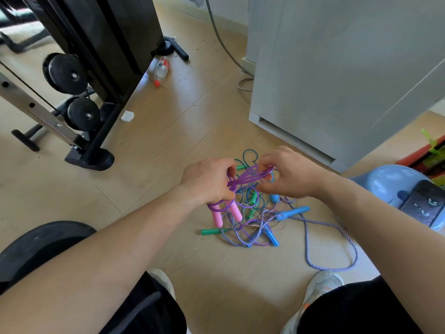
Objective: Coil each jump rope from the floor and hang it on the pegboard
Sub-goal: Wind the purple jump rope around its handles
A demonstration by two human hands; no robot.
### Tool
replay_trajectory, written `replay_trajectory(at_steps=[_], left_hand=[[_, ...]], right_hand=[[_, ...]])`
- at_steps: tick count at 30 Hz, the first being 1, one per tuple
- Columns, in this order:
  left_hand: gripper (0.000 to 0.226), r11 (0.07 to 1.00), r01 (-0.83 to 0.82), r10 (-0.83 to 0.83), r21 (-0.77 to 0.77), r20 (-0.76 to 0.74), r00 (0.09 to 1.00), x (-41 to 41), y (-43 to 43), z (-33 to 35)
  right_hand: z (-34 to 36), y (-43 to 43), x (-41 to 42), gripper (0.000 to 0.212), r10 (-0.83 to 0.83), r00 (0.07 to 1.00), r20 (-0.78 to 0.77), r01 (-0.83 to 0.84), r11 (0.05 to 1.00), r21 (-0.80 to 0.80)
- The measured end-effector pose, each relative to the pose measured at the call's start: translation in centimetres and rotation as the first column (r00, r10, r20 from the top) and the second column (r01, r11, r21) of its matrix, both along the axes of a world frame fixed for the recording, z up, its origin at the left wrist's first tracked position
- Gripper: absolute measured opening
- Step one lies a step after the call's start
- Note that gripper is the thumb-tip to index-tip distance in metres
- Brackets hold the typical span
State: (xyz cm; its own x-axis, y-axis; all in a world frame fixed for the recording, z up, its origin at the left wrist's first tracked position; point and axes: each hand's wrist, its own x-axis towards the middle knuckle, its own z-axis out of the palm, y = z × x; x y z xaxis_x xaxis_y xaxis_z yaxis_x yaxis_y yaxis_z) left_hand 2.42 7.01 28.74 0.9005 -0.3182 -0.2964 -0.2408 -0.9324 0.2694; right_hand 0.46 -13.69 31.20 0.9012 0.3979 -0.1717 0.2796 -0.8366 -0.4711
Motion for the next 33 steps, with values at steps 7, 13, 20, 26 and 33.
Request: replay_trajectory(at_steps=[7,13,20,26,33], left_hand=[[0.042,0.999,-0.029,0.028,-0.019,-0.054,0.998,0.5,0.3,-0.1],[0.041,0.999,-0.036,0.037,-0.019,0.010,0.999,0.5,0.3,0.6],[0.037,0.998,-0.060,0.062,-0.025,0.114,0.991,-0.3,1.7,3.5],[0.026,0.997,0.022,-0.036,0.069,0.216,0.976,-1.2,2.7,8.7],[0.029,0.995,0.023,-0.055,0.099,0.337,0.940,-1.0,3.8,13.0]], right_hand=[[0.7,0.0,-0.5,0.022,-0.083,0.996,-0.016,0.085,0.983,0.164],[2.7,-0.9,-0.7,0.022,-0.044,0.999,0.027,0.043,0.999,0.033],[4.9,-2.0,-3.3,0.037,0.005,0.999,0.038,-0.004,1.000,-0.015],[9.3,-1.9,-5.1,0.026,0.065,0.989,-0.130,-0.078,0.992,-0.094],[12.9,-3.5,-7.2,0.030,0.119,0.991,-0.065,-0.112,0.989,0.098]])
